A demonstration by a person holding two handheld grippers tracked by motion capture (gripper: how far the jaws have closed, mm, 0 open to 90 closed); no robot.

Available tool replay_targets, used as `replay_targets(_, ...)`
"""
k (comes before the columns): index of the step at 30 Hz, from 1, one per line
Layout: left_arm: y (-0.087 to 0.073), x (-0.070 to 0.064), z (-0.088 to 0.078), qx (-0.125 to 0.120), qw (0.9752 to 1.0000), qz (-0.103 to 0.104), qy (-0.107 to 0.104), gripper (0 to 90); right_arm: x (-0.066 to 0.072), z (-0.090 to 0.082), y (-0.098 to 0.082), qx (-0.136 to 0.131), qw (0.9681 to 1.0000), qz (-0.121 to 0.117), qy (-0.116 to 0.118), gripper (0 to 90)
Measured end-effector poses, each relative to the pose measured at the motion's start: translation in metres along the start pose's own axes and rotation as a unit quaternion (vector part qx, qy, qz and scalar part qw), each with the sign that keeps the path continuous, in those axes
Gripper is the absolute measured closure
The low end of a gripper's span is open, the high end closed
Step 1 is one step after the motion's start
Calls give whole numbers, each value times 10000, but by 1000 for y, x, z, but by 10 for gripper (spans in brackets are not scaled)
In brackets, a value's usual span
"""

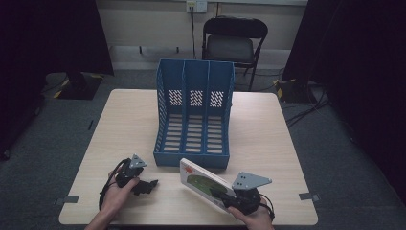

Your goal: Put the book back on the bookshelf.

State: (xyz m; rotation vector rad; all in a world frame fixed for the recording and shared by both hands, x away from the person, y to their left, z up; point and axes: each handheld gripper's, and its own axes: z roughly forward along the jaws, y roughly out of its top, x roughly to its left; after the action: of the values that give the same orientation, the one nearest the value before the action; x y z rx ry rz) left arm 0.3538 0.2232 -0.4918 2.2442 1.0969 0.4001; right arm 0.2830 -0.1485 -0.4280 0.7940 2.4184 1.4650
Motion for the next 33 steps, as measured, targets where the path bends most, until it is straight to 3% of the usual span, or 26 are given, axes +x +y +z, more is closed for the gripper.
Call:
replay_targets(4,-5,3,3,-175,9998,-83,51,3,0,-5,5,-44,10000,4,-52,765)
replay_targets(10,-8,2,5,-406,9990,-146,65,0,-3,-12,14,-254,9997,53,41,766)
replay_targets(19,-9,2,6,-477,9987,-145,89,0,-8,-24,31,-496,9986,55,-148,766)
replay_targets(25,-9,2,6,-474,9987,-145,92,0,-14,-37,46,-667,9970,48,-402,766)
replay_targets(33,-9,2,6,-477,9987,-145,96,0,-28,-45,61,-702,9929,100,-955,765)
